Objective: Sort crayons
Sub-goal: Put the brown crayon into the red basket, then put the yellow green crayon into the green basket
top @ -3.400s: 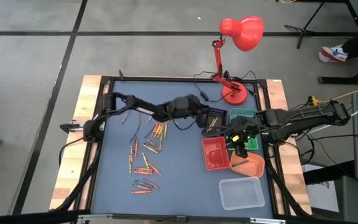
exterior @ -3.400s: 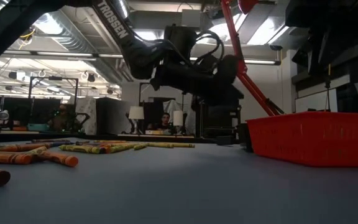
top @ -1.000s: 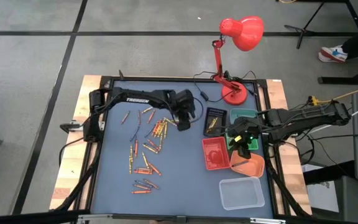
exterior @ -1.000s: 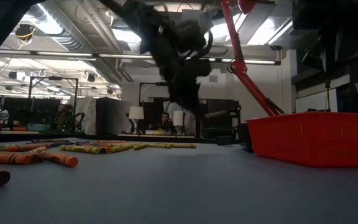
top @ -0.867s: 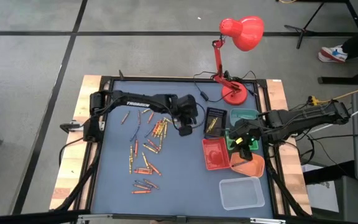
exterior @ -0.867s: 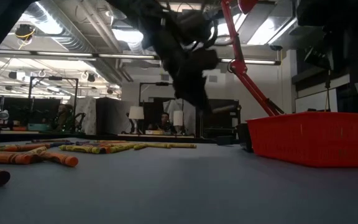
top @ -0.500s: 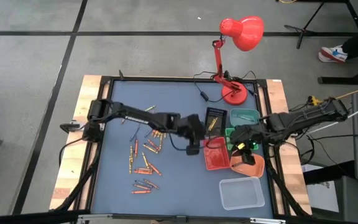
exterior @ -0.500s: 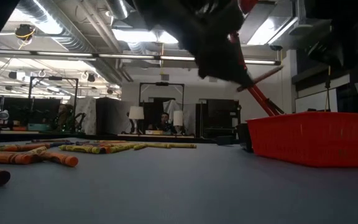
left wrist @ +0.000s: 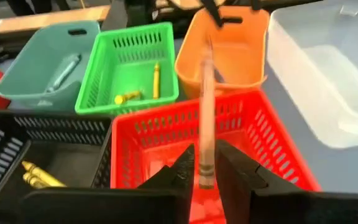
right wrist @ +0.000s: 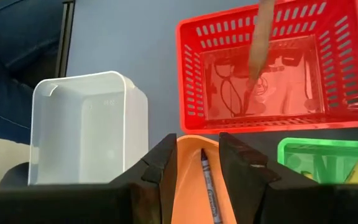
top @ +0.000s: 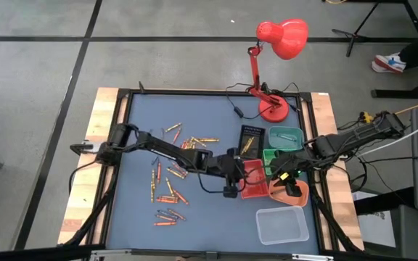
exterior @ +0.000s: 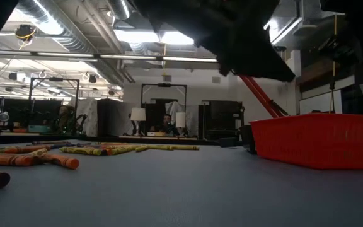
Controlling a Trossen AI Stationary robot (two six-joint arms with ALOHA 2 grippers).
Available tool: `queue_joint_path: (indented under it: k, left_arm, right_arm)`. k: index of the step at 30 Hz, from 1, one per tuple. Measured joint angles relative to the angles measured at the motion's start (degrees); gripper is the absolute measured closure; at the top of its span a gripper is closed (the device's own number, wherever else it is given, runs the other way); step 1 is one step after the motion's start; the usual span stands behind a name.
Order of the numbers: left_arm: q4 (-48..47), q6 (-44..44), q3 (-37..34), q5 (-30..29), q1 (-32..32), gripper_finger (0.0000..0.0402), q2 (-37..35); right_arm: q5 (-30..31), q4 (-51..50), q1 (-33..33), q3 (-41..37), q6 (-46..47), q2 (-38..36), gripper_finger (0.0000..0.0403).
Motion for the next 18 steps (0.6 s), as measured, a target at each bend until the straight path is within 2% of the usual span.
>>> queue_joint_path:
  k: [6,12,16,18]
  left_arm:
    - [-0.1,-0.2,0.0,-1.0,0.5,0.0322,0.9]
    - [-2.3,-0.3,0.0,-1.1,1.0,0.0317,-0.2]
    - [-10.1,-5.1,0.1,-1.2,2.1,0.0317,-4.1]
    - [-17.4,-9.9,0.1,-1.1,2.9,0.0317,-6.4]
  right_arm:
    - [0.1,-0.1,-0.1,0.0,0.0,0.0,0.0285]
    - [1.1,-0.1,-0.1,0.0,0.0,0.0,0.0285]
    - [1.1,-0.1,-0.1,0.0,0.0,0.0,0.0285]
    - [1.1,-0.1,-0.1,0.0,0.0,0.0,0.0285]
